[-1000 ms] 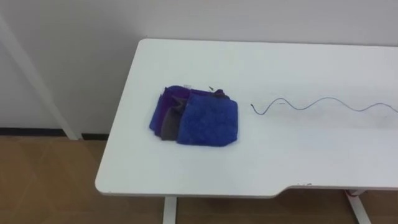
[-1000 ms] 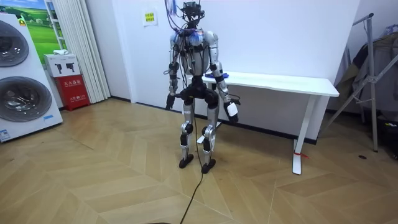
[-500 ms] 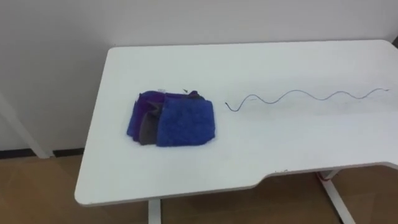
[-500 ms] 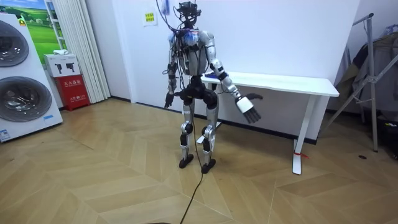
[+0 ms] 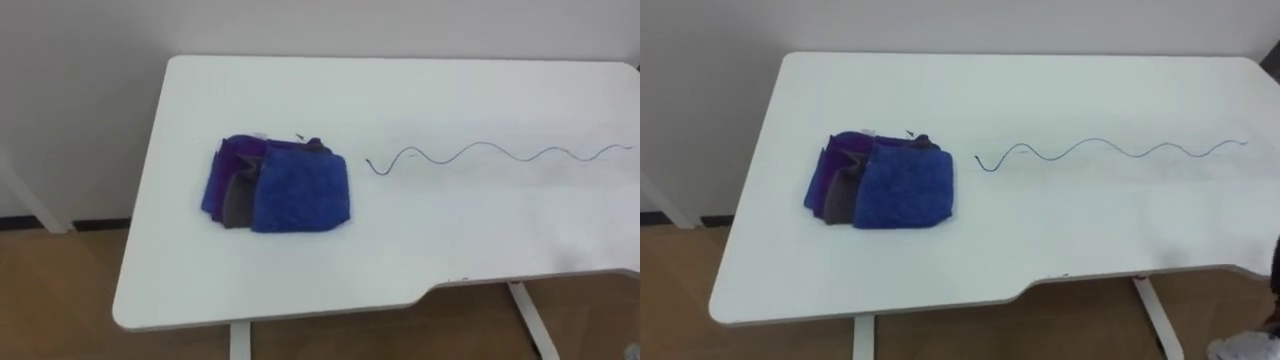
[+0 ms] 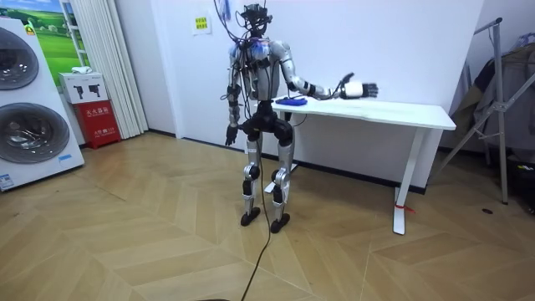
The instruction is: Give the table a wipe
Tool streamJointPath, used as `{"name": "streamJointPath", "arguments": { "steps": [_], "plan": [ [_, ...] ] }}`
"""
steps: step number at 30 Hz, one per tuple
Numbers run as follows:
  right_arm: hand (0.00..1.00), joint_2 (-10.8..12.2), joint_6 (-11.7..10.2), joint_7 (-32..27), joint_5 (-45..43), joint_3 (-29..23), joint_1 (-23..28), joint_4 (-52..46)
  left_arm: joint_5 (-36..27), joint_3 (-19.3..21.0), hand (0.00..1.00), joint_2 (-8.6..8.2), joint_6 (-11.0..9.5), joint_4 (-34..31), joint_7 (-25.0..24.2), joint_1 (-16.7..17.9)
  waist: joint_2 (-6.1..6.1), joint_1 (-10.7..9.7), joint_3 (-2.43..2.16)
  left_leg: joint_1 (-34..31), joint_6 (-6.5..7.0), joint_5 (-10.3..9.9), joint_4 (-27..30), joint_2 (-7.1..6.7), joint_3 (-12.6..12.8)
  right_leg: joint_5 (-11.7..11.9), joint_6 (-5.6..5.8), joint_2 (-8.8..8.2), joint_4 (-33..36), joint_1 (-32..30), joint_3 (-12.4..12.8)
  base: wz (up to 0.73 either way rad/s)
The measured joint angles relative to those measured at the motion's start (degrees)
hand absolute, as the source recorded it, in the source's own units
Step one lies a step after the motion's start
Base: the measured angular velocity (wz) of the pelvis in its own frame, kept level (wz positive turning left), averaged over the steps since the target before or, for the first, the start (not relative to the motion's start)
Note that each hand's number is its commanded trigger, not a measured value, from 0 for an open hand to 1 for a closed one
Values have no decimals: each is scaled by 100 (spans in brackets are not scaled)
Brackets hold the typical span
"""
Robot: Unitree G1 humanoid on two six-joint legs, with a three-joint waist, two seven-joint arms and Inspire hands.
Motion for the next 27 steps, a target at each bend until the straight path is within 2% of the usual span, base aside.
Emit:
{"name": "streamJointPath", "arguments": {
  "steps": [2, 5, 10, 11, 14, 17, 22, 24, 26, 27],
  "plan": [
    [0, -3, -64, 13, -316, 161, -11, -483, 11, -21, 0, -1, 0, -11, -3, -8, 7, 42, 8, -1, 0, 0, 1, -2, -6, 0, 0, -8, -8, 5, -16, 3],
    [0, -7, -86, 115, -1009, 345, -70, -913, 45, -53, 0, -7, 2, -16, -3, -19, -9, 210, 13, -13, 0, 0, 3, -10, -14, 0, 0, -14, -8, 6, -31, 3],
    [0, -29, -67, 247, -1775, 782, -436, -1335, 40, -173, 0, -4, 41, -99, -75, -59, -1, 337, 11, -109, 2, 1, 63, -26, -166, 0, 0, -38, 0, -9, -174, 14],
    [0, -100, -67, 287, -1853, 920, -573, -1336, 46, -201, 0, -4, 44, -99, -111, -49, 28, 379, 14, -111, 2, 1, 70, -23, -173, 0, -1, -33, -1, -8, -175, 6],
    [0, -220, -61, 465, -2109, 1163, -789, -1360, 84, -229, 0, -10, 67, -151, -215, -70, 50, 514, -9, -123, -4, 5, 78, -17, -226, 1, -2, -30, 0, 2, -223, 8],
    [0, -223, -56, 697, -2311, 1371, -918, -1538, 181, -254, 0, -25, 106, -196, -254, -75, 81, 634, -17, -144, -13, 11, 79, -16, -252, 1, -3, -29, 2, -14, -236, 6],
    [0, -248, -16, 1068, -2877, 1999, -1189, -1658, 236, -371, 0, 2, 112, -227, -331, -123, 21, 758, -27, -191, -31, 35, 93, -15, -363, 1, -4, -35, 1, -17, -343, 9],
    [0, -250, 9, 1268, -3076, 2278, -1265, -1659, 226, -453, 0, 0, 111, -373, -332, -167, -54, 842, -32, -190, -36, 38, 96, -9, -382, 2, -5, -35, -3, -27, -369, 6],
    [0, -250, 34, 1398, -3155, 2433, -1272, -1658, 226, -466, 0, -1, 109, -406, -332, -233, -109, 912, -13, -213, -34, 41, 96, -13, -443, 2, -5, -47, -2, -5, -467, 16],
    [0, -247, 55, 1466, -3152, 2517, -1280, -1622, 227, -487, 0, 9, 109, -402, -330, -276, -111, 967, 12, -213, -34, 42, 96, -13, -473, 2, -5, -48, -3, 13, -488, 16]
  ]
}}
